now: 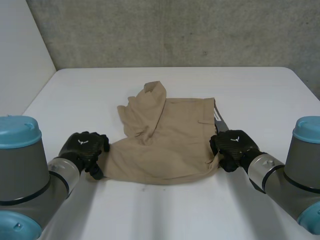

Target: Fold the shorts.

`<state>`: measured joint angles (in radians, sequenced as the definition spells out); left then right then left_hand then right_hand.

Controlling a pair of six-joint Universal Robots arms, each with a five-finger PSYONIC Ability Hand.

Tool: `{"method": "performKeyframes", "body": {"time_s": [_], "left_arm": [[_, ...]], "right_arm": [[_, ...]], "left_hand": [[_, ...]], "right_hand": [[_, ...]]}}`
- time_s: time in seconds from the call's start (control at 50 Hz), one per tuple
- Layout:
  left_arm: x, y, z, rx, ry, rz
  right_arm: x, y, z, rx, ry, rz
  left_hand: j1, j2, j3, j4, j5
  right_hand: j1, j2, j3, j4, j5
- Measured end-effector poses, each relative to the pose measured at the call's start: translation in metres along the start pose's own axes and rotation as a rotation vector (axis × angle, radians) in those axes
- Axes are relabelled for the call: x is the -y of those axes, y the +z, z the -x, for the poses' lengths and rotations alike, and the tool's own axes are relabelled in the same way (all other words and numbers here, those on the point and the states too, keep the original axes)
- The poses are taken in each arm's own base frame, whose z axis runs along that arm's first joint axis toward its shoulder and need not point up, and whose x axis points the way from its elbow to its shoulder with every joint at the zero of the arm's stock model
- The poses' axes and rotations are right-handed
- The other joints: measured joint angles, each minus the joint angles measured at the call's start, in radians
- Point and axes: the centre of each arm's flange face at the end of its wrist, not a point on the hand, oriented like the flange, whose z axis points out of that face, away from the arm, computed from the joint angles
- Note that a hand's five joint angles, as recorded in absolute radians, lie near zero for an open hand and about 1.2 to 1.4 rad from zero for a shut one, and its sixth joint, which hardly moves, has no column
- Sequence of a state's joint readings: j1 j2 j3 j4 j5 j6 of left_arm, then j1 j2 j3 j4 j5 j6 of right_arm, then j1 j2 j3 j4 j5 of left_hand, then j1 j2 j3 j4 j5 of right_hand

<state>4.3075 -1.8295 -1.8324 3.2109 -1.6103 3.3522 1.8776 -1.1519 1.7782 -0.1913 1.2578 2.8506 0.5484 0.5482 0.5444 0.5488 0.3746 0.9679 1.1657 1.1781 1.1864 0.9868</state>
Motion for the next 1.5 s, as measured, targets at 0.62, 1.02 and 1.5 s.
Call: {"method": "performKeyframes", "body": {"time_s": [0.62,1.02,1.5], "left_arm": [[-0.020,0.021,-0.001,0.017,0.139,0.012],[0.006,0.024,0.004,0.038,0.163,-0.055],[0.179,-0.097,0.040,0.142,0.145,-0.519]], "right_arm": [[-0.004,0.002,0.002,0.004,-0.005,0.011],[0.016,-0.005,-0.002,-0.026,-0.054,-0.009],[0.185,-0.077,-0.047,-0.265,-0.217,-0.183]], "left_hand": [[0.002,0.003,0.002,0.003,0.006],[0.558,0.642,0.641,0.640,0.598],[0.558,0.643,0.642,0.644,0.598]], "right_hand": [[0.000,0.000,0.000,0.000,0.000],[0.000,0.000,0.000,0.000,0.000],[0.000,0.000,0.004,0.000,0.000]]}}
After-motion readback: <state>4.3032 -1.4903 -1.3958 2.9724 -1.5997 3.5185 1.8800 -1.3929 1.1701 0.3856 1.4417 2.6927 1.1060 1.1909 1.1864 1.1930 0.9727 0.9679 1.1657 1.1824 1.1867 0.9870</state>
